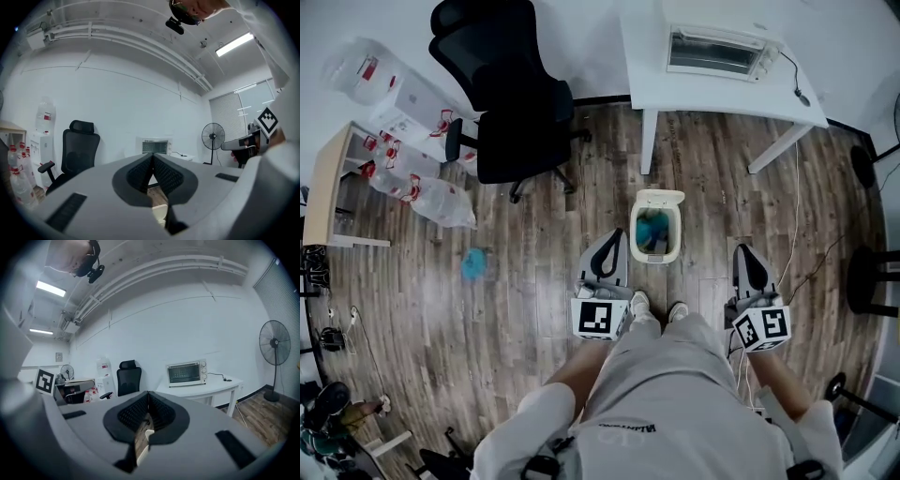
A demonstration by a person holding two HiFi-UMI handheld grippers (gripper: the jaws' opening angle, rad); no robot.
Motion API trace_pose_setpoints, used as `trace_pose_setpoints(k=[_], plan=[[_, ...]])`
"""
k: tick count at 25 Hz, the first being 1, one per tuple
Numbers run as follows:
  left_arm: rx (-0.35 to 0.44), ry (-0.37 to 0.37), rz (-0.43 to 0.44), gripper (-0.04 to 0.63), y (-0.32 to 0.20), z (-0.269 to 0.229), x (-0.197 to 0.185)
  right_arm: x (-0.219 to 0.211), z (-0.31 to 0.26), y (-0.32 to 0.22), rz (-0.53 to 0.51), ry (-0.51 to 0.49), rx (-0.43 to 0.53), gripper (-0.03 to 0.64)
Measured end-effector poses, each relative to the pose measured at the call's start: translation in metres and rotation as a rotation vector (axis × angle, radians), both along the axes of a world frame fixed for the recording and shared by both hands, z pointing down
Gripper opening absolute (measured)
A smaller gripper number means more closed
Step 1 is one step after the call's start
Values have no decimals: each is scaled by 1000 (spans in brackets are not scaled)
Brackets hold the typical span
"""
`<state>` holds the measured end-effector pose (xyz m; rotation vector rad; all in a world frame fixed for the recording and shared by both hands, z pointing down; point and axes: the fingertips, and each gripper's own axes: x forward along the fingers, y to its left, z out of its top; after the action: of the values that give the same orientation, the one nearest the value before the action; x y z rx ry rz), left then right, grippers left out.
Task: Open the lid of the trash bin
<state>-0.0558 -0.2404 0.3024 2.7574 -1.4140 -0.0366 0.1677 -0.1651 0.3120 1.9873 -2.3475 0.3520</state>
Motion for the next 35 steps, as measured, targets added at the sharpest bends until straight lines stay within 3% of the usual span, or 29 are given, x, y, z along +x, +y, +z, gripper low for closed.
trace_pose_setpoints(k=[10, 22, 27, 35], plan=[[27, 14, -30, 0, 53, -11, 7, 4, -2, 48, -14, -33, 9, 17], [80, -53, -73, 0, 210, -28, 48, 59, -13, 190, -52, -92, 80, 17], [75, -56, -102, 0, 278, -27, 44, 54, -4, 246, -85, -95, 75, 17], [77, -99, -144, 0, 320, -33, 35, 51, 0, 284, -128, -100, 61, 17]])
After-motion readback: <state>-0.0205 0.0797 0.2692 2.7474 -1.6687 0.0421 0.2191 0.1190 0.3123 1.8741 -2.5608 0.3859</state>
